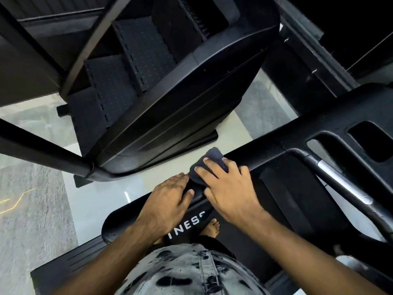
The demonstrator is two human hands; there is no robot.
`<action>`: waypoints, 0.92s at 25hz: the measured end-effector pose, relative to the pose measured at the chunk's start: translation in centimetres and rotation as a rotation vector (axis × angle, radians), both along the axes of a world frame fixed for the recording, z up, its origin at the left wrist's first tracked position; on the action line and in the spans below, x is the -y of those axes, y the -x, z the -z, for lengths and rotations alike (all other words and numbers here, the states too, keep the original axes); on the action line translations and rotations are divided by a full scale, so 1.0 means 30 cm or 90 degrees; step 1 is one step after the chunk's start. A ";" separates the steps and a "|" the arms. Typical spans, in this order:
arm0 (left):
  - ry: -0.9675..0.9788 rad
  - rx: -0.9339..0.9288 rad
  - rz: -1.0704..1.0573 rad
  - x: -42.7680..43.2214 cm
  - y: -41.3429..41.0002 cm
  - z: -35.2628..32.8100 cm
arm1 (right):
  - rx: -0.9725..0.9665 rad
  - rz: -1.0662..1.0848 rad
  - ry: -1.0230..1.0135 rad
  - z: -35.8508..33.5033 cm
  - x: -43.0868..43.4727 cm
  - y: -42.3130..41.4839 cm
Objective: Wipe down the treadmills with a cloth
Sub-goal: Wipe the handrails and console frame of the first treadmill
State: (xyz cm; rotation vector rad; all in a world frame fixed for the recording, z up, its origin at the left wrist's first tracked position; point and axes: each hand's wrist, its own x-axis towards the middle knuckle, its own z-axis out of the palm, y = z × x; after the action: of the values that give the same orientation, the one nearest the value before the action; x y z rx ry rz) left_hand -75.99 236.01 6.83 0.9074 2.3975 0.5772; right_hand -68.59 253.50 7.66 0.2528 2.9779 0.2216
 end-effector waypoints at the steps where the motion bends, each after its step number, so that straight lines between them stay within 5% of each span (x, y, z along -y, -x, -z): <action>1: -0.004 0.001 0.000 -0.012 0.005 -0.003 | 0.021 -0.025 0.007 -0.008 -0.057 0.013; 4: 0.000 -0.003 0.007 -0.036 0.006 0.004 | 0.018 0.277 -0.012 -0.055 -0.216 0.106; 8: 0.008 -0.006 -0.002 -0.084 -0.003 -0.001 | 0.055 -0.051 0.036 -0.031 -0.074 0.034; 9: 0.006 -0.008 -0.005 -0.096 0.000 -0.003 | 0.055 -0.057 0.060 -0.030 -0.151 0.061; 12: 0.010 -0.013 -0.013 -0.112 -0.010 -0.005 | 0.076 0.214 -0.018 -0.075 -0.288 0.133; 16: 0.027 -0.028 -0.029 -0.155 -0.021 -0.008 | 0.087 -0.111 0.061 -0.044 -0.169 0.061; 20: 0.034 -0.017 -0.044 -0.186 -0.035 0.003 | 0.134 0.200 -0.014 -0.078 -0.387 0.193; 23: 0.039 -0.028 -0.048 -0.210 -0.041 -0.005 | 0.094 -0.077 0.039 -0.038 -0.198 0.088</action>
State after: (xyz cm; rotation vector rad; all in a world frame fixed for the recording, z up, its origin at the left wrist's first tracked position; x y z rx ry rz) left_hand -74.75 242.32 6.97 0.8152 2.4838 0.5126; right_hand -71.22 259.45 8.80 0.0473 2.8502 0.1547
